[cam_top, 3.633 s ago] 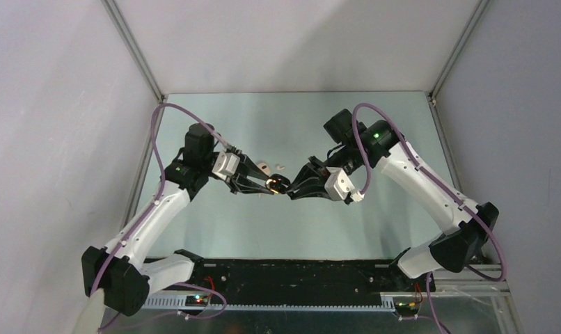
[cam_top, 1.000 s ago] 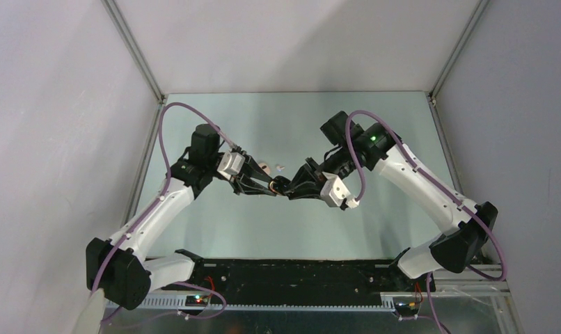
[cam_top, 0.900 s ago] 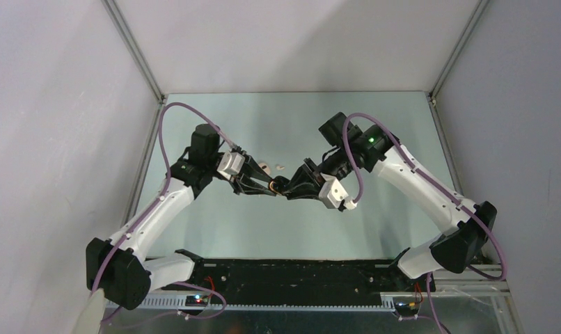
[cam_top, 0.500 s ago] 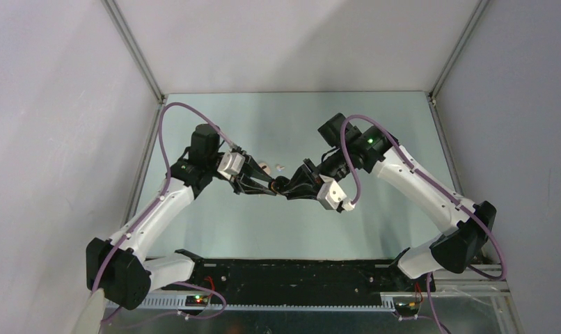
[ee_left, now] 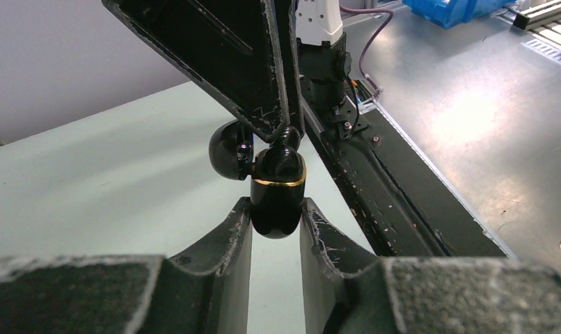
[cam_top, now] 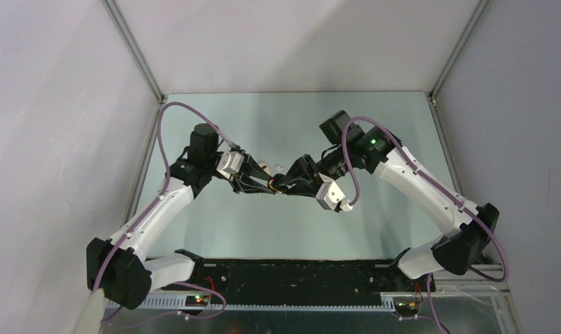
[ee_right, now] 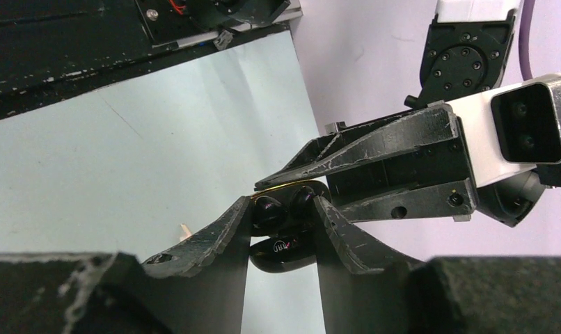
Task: Insert the wireless bluetooth earbuds into the charging case
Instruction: Place the earbud in the charging case, then close the charging case.
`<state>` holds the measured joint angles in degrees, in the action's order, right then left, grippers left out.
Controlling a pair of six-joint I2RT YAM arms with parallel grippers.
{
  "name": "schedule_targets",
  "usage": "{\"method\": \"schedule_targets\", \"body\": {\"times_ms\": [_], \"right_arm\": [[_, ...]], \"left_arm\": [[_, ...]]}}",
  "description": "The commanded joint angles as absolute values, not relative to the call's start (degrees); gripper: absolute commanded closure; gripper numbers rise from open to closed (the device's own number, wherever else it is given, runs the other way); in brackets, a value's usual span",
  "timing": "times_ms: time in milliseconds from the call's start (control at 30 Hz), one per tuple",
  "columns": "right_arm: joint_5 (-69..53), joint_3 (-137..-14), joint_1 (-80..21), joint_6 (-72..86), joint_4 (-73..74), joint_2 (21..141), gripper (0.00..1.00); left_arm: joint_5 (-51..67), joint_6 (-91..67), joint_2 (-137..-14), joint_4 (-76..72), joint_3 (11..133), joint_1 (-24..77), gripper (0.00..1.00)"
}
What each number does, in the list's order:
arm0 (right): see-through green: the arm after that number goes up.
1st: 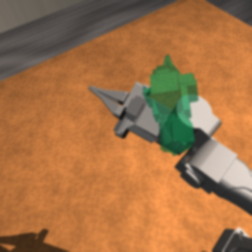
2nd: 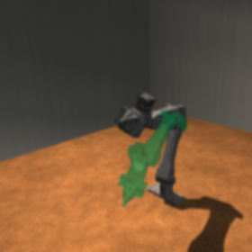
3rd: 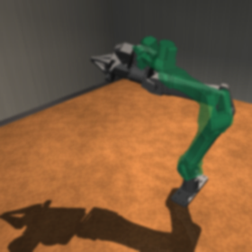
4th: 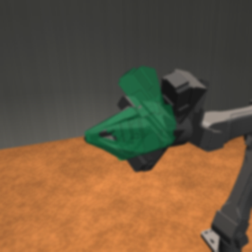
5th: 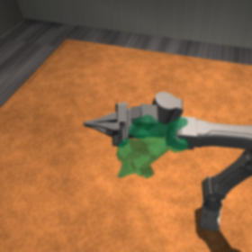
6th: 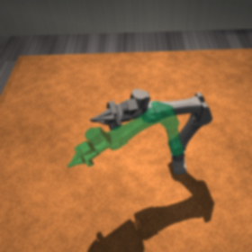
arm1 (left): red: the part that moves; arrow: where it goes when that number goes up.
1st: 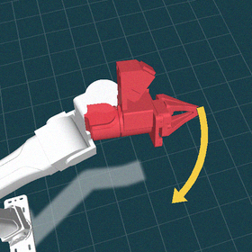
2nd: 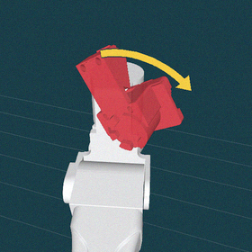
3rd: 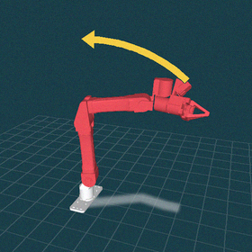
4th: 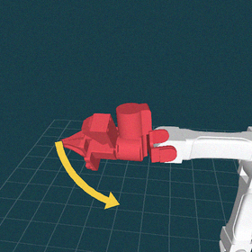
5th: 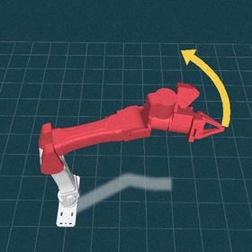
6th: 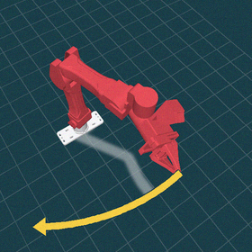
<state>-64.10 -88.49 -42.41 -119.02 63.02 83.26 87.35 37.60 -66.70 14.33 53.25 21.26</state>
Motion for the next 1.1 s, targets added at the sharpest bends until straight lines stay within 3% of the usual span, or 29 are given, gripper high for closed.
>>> {"method": "schedule_targets", "body": {"times_ms": [0, 433, 500, 567, 600, 667, 900, 1067], "right_arm": [[-63.2, -89.6, -42.2, -118.6, 59.4, 81.3, 0.57], [-59.5, -90.3, -41.4, -112.8, 64.5, 75.8, 0.38], [-58.3, -88.2, -40.8, -107.9, 62.0, 74.7, 0.37], [-56.4, -86.5, -40.6, -89.9, 50.6, 73.6, 0.37], [-55.1, -85.3, -40.3, -71.7, 39.8, 73.1, 0.34], [-51.6, -85.6, -39.3, -54.0, 31.6, 74.0, 0.29], [-53.5, -96.0, -37.5, -41.8, 39.7, 84.4, 0.27], [-53.8, -100.5, -39.1, -44.6, 45.5, 89.2, 0.27]], "left_arm": [[90.7, 39.1, -66.5, 13.7, 54.5, 21.1, 1.0], [90.6, 35.3, -68.7, 13.9, 59.6, 17.0, 1.0], [90.6, 33.7, -69.1, 13.9, 60.4, 16.4, 1.0], [90.6, 32.4, -69.7, 13.9, 61.3, 15.8, 1.0], [90.4, 32.3, -69.9, 13.9, 61.5, 15.3, 1.0], [89.8, 32.1, -70.1, 13.9, 61.7, 15.1, 1.0], [85.9, 31.7, -70.1, 13.9, 63.1, 15.1, 1.0], [82.4, 29.7, -70.6, 13.9, 63.8, 15.3, 1.0]]}}
